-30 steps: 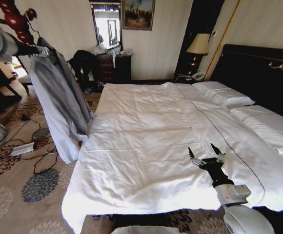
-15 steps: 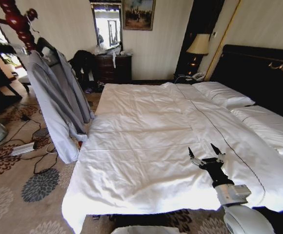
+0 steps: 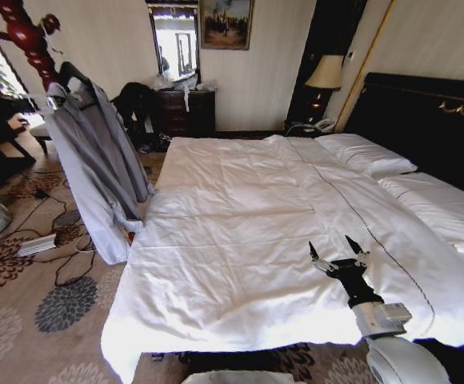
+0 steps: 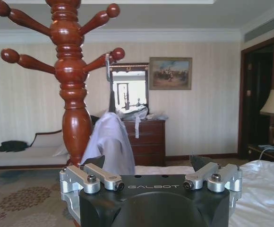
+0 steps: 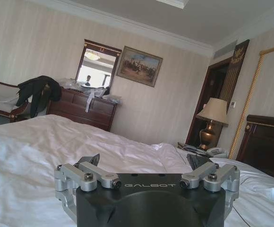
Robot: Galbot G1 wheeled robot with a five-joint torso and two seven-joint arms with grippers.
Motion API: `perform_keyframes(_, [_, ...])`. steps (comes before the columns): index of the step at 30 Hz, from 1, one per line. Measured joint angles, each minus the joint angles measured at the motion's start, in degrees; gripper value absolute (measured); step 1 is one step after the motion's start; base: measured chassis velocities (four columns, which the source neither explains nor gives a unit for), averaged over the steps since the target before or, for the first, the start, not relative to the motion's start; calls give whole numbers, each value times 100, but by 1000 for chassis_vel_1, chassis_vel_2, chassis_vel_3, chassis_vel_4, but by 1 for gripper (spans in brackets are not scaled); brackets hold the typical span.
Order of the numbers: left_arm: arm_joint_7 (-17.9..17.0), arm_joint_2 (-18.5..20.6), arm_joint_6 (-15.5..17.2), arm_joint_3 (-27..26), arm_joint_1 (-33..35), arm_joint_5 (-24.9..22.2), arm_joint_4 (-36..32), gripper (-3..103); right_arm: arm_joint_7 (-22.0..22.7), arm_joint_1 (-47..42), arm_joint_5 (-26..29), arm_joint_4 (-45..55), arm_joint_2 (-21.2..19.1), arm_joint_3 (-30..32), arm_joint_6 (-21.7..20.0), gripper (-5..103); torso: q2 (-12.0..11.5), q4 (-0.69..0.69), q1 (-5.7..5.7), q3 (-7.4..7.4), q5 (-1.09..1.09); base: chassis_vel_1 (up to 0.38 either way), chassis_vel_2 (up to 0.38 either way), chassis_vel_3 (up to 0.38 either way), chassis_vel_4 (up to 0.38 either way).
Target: Pick up the clothes from the bed and hang them on the clothes hanger.
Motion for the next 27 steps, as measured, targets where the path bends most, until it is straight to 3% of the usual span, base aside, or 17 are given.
perform_keyframes(2, [67, -458, -120, 47, 65, 290, -385, 100, 0, 0, 0, 0, 0, 1, 0, 100, 0, -1, 0, 0, 1, 0, 0, 0, 0])
perform_keyframes(4, [87, -589, -155, 65, 91, 370, -508, 100, 0, 0, 0, 0, 0, 0, 0, 100, 0, 0, 0, 0, 0, 0, 0, 0, 0])
perform_keyframes(7, [300, -1473, -379, 219, 303, 1163, -1166, 100, 0, -1, 0, 0, 0, 0, 0, 100, 0, 0, 0, 0, 0, 0, 0, 0, 0])
perform_keyframes(9, [367, -1605, -444, 250, 342, 1339, -1236, 100, 0, 1, 0, -1, 0, 1, 0, 100, 0, 1, 0, 0, 0, 0, 0, 0, 0])
perform_keyframes(12, [617, -2231, -766, 373, 629, 1859, -1593, 100, 0, -1, 0, 0, -1, 0, 0, 100, 0, 0, 0, 0, 0, 0, 0, 0, 0])
perform_keyframes(15, [745, -2451, -945, 463, 731, 2038, -1691, 100, 0, 0, 0, -1, 0, 0, 0, 100, 0, 1, 0, 0, 2, 0, 0, 0, 0])
perform_keyframes(18, [1421, -2936, -1457, 753, 826, 2720, -1853, 100, 0, 0, 0, 0, 0, 0, 0, 100, 0, 0, 0, 0, 2, 0, 0, 0, 0])
perform_keyframes(19, [1421, -2936, -1457, 753, 826, 2720, -1853, 100, 0, 0, 0, 0, 0, 0, 0, 100, 0, 0, 0, 0, 2, 0, 0, 0, 0])
perform_keyframes(22, [1671, -3311, -1799, 1083, 890, 3358, -2028, 100, 0, 0, 0, -1, 0, 0, 0, 100, 0, 0, 0, 0, 2, 0, 0, 0, 0])
perform_keyframes(27, [1771, -3868, -2103, 1654, 950, 4109, -2043, 100, 0, 0, 0, 0, 0, 0, 0, 100, 0, -1, 0, 0, 1, 0, 0, 0, 0])
